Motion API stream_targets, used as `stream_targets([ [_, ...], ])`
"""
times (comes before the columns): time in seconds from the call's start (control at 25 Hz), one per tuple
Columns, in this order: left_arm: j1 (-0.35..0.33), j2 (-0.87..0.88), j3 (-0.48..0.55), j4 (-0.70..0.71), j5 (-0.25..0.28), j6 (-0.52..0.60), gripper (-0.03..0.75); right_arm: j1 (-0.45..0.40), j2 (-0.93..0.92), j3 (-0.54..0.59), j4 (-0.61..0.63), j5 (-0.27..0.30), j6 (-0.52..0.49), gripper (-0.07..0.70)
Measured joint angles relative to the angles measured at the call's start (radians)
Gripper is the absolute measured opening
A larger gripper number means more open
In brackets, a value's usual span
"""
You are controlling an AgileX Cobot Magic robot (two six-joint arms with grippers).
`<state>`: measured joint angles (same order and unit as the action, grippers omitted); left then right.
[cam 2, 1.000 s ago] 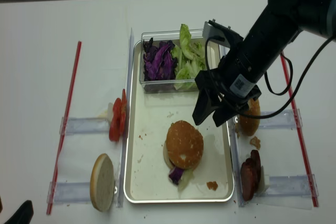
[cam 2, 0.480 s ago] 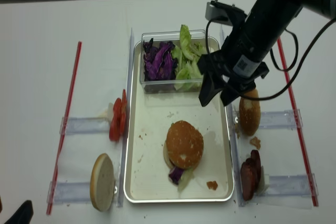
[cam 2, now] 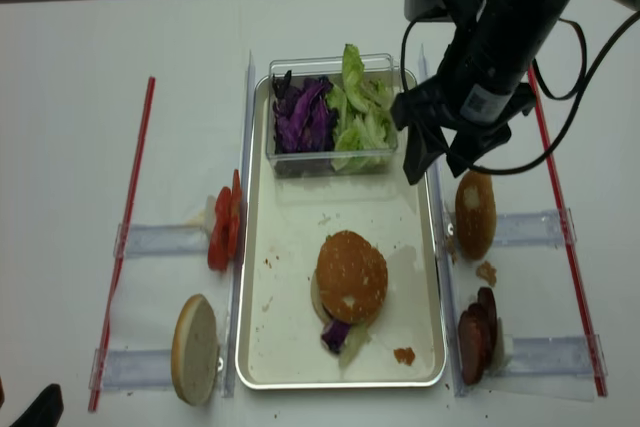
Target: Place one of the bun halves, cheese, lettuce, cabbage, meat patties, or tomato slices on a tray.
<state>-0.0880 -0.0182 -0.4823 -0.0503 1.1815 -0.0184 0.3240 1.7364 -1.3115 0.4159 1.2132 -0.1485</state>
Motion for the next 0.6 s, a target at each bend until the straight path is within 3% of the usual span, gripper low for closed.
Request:
stream_targets([
  [0.6,0.000,0.000,0.000,0.000,0.000,0.000,0.396,0.000,0.000,0.000,-0.230,0.003,0.156,0.469],
])
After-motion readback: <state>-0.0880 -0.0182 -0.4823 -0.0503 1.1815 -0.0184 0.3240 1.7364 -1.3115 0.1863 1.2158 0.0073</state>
